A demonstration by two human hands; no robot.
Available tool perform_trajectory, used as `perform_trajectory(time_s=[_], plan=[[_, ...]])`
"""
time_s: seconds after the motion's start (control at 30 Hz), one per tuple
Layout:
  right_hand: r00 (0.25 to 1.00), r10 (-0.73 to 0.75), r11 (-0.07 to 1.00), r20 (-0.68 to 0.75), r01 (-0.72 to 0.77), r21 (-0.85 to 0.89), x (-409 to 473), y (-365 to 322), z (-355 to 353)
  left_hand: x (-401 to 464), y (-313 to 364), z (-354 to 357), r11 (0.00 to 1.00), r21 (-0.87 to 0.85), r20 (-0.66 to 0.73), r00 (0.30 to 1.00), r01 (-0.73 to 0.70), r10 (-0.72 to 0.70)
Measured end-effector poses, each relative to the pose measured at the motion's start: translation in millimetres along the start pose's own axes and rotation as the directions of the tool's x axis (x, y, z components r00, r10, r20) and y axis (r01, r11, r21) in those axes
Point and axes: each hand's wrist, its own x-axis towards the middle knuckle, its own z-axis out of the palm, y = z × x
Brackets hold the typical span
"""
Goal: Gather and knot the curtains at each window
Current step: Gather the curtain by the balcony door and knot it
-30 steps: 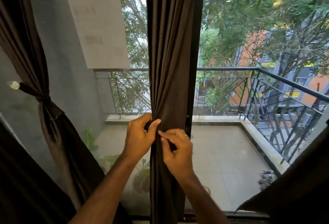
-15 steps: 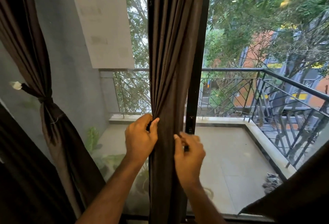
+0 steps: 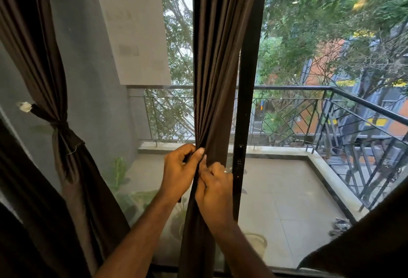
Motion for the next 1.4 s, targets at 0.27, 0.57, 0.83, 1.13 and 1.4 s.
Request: perform_trajectory(time_s=[0.27, 0.57, 0.83, 1.13, 1.4], plan=[[0.982, 0.015, 0.904, 0.187, -0.093, 0.417, 4.2, 6.6, -8.8, 2.8, 0.6, -8.8, 0.998, 0.069, 0.005, 1.000, 0.003, -0.003], [0.772, 0.552, 0.445, 0.316, -0.593, 0.671, 26.8, 44.0, -39.9, -9.4, 3.6, -20.7, 0.998, -0.050, 0.126, 0.991, 0.046, -0.039], [0.735, 0.670, 0.581, 0.107, -0.608, 0.542, 26.2, 47.6, -42.2, -4.4, -7.6, -17.4, 0.996, 0.090, -0.052, 0.998, 0.030, -0.025], [0.986, 0.158, 0.952, -0.048, -0.139, 0.273, -5.5, -1.5, -16.7, -13.8, 0.9, 14.4, 0.964, 0.265, -0.112, 0.992, -0.032, 0.064], [0.997, 0.078, 0.976, 0.005, -0.078, 0.203, -7.5, 4.2, 0.1, -15.6, -2.8, 3.1, 0.999, 0.034, -0.017, 1.000, 0.009, -0.008]])
